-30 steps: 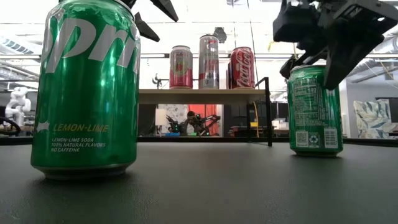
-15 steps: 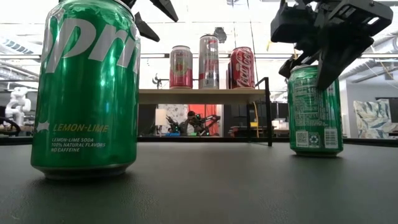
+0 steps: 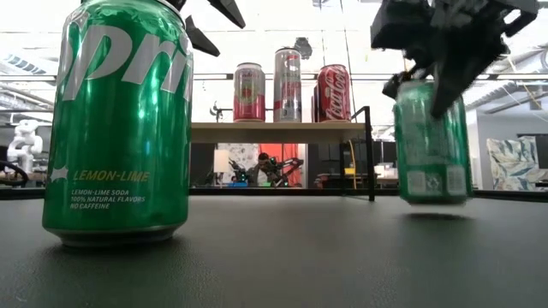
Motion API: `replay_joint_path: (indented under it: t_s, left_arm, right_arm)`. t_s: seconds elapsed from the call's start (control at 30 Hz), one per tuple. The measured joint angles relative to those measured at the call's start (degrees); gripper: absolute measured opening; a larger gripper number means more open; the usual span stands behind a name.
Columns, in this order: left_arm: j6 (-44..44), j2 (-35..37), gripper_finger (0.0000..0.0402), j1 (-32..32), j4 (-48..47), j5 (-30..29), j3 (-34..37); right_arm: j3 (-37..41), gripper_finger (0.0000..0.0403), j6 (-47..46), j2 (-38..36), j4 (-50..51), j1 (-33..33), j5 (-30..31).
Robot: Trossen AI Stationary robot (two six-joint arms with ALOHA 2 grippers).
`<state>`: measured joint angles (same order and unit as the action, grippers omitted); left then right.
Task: Place canned beverage on shelf
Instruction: Put the middle green soda can on the shelf
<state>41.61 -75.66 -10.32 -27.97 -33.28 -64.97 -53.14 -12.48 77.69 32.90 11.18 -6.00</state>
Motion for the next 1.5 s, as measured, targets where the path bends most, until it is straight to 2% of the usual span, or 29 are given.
replay_joint_path:
  t_s: [0.37,0.87,1.17,1.33,1.5]
  left_arm:
    - [0.08,0.00,0.0352,-1.42,2.68,0.00,0.00]
    - [-0.48,0.00,0.0352,-3.37,10.13,0.20,0.00]
    - [-0.92,0.02,0.0352,-6.03,14.20,0.22,0.00]
    - [-4.72,0.02,0.0352,-7.88,19.61,0.24,0.00]
    - [-5.21,0.02,0.0352,-8.91,20.20,0.25,-0.02]
  right_arm:
    - [-9.45,0.0276,0.38,-0.06,5.54,-0.91,3.29]
    - [-21.30,0.0275,-15.18,-0.11,8.22,-6.16,3.23]
    - [-24.65,0.0277,-25.20,-0.11,8.18,-7.87,3.24]
    - [-25.79,0.0278,-29.14,-0.13,7.21,-8.53,3.18]
    - [-26.23,0.0278,-31.51,-0.13,4.11,-9.04,3.22]
